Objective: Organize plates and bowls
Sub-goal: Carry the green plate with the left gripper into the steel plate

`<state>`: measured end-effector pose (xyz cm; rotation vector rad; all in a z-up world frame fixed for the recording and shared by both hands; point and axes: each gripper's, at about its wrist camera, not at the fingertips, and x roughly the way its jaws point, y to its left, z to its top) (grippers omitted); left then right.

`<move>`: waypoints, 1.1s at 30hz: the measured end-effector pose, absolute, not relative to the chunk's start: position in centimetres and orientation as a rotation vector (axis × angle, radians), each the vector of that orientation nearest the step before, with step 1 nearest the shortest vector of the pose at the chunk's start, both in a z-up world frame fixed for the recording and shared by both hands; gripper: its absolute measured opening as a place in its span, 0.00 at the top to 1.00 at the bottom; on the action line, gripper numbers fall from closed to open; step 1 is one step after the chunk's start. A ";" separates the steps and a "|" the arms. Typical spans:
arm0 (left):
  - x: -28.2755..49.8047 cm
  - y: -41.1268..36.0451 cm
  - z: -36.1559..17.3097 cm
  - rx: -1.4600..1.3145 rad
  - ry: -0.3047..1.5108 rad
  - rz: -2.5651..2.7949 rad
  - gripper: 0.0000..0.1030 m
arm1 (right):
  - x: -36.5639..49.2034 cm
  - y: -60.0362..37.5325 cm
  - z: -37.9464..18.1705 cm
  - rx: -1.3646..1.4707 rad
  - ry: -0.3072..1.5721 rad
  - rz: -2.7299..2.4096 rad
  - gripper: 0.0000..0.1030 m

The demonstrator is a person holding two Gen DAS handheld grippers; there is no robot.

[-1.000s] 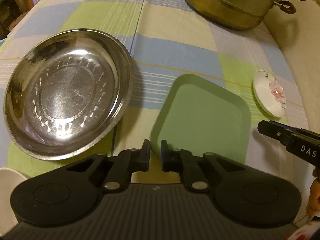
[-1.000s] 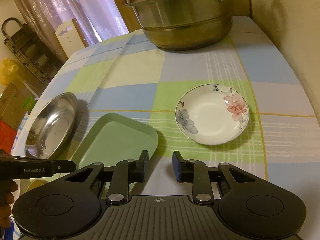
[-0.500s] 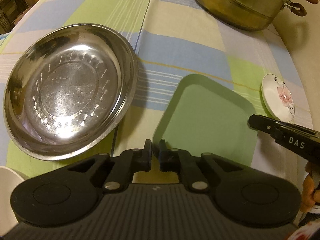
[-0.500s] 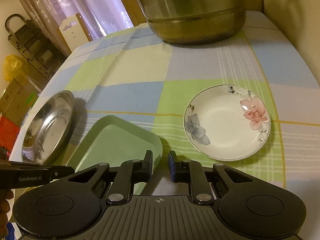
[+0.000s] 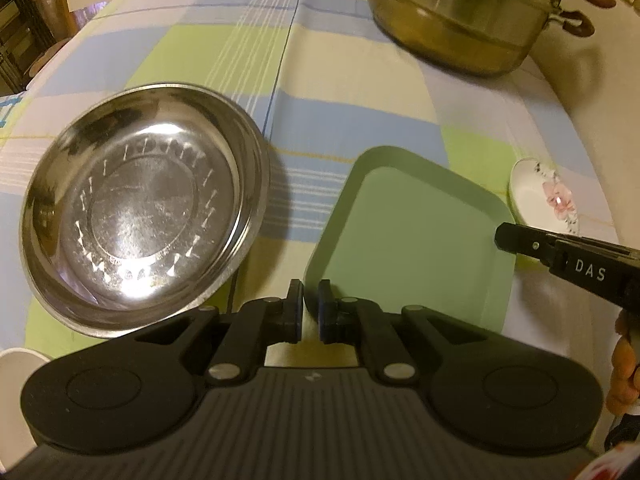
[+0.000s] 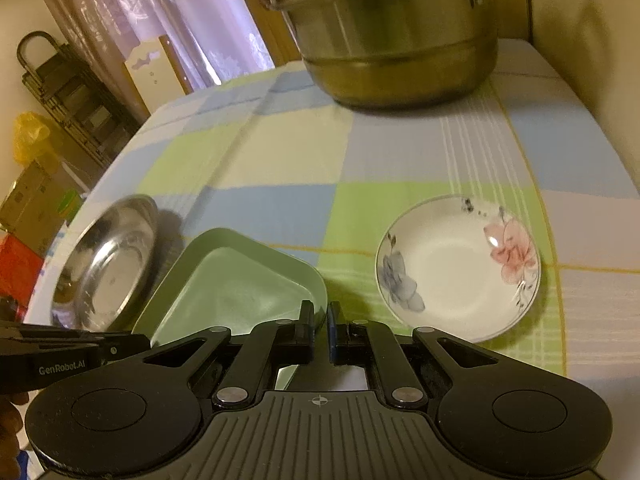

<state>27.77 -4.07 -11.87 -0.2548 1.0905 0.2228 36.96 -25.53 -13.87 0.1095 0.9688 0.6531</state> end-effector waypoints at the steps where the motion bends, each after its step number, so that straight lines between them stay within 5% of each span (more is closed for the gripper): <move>1: 27.7 -4.0 -11.5 -0.253 1.081 0.221 0.94 | 37.0 -25.6 -13.6 0.113 0.963 0.653 0.94; 33: 23.2 9.7 -7.2 -0.239 0.966 0.322 0.94 | 32.5 -11.7 -9.4 0.086 0.934 0.706 0.93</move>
